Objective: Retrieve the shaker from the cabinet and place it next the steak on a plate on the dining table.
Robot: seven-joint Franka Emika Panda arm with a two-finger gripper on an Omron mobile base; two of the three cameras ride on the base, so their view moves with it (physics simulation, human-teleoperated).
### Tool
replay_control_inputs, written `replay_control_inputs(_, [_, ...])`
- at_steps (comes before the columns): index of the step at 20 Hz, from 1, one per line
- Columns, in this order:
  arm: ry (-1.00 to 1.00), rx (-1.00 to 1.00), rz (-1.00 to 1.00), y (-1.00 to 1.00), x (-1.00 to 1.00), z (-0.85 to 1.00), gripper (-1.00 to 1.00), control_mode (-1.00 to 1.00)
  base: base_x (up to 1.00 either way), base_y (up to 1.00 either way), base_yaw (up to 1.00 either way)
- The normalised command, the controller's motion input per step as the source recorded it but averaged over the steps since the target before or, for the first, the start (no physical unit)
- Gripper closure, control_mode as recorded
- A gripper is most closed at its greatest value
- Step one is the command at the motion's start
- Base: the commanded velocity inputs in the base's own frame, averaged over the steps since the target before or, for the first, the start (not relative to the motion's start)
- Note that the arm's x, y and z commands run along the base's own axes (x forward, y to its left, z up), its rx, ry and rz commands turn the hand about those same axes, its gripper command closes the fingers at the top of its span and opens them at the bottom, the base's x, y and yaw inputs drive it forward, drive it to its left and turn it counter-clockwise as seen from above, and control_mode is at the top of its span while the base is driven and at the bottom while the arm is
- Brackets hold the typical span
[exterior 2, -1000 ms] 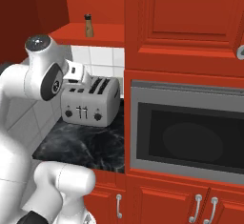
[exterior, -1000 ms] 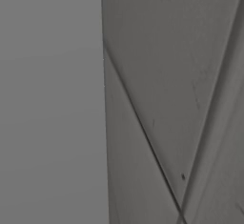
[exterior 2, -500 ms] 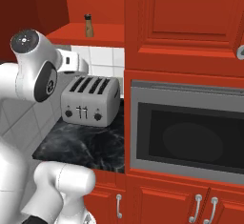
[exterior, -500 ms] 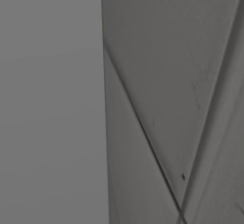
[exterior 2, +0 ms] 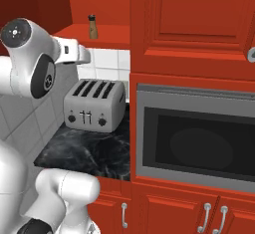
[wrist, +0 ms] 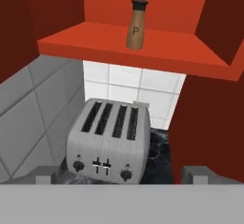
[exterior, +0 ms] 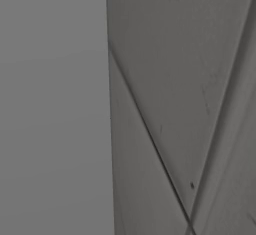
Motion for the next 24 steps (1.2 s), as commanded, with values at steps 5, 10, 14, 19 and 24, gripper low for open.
replay_control_inputs(5, [-0.05,-0.01,0.00,0.00,0.00,0.33,-1.00,-1.00,0.00,0.00,0.00])
replay_control_inputs(10, [-0.03,0.00,0.00,0.00,0.06,0.12,-1.00,-1.00,0.00,0.00,0.00])
replay_control_inputs(14, [-0.09,0.00,0.00,0.00,0.17,0.14,-1.00,-1.00,0.00,0.00,0.00])
replay_control_inputs(19, [-0.12,0.00,0.00,0.00,0.22,0.14,-1.00,-1.00,0.00,0.00,0.00])
replay_control_inputs(24, [-0.08,0.00,0.00,0.00,0.18,0.10,-1.00,-1.00,0.00,0.00,0.00])
